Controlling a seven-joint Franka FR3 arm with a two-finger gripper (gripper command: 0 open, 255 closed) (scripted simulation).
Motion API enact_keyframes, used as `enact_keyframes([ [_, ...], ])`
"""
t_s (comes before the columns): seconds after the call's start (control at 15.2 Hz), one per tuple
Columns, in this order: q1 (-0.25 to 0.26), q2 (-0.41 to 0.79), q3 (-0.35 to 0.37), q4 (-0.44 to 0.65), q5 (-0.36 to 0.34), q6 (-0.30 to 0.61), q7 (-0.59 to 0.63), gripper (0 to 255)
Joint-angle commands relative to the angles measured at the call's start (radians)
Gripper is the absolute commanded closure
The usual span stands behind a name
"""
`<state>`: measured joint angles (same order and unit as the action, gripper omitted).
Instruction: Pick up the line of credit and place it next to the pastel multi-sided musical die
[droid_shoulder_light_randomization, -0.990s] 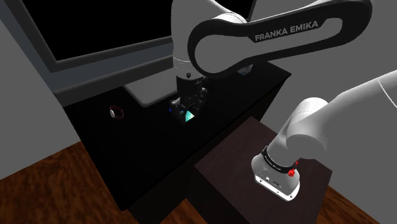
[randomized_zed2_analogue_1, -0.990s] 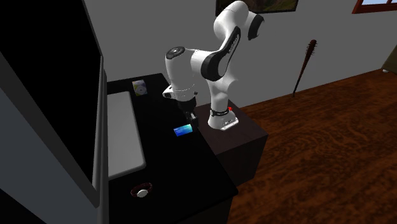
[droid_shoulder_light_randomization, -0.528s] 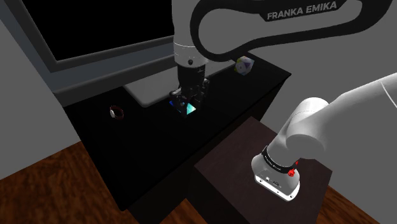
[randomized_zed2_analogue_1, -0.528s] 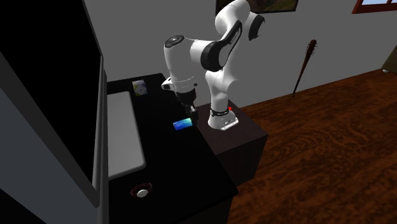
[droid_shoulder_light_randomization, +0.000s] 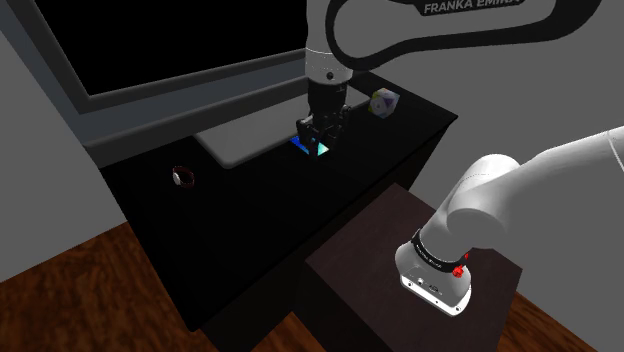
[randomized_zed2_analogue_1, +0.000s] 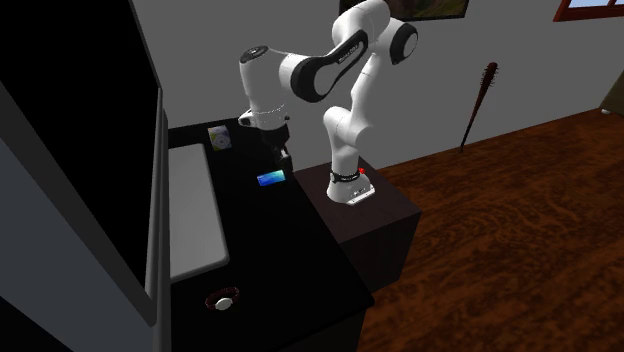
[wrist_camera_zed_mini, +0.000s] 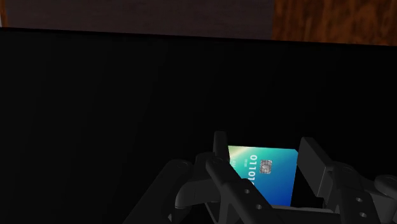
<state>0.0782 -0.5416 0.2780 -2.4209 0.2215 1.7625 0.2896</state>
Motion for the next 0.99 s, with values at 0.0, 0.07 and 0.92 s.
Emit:
enact_keyframes([
  [0.0, -0.020, -0.020, -0.041, -0.018, -0.025, -0.009, -0.052, 255],
  [0.07, -0.032, -0.024, -0.061, -0.023, -0.039, -0.012, -0.076, 255],
  [0.92, -0.185, 0.039, -0.307, 0.017, -0.221, -0.008, -0.385, 255],
])
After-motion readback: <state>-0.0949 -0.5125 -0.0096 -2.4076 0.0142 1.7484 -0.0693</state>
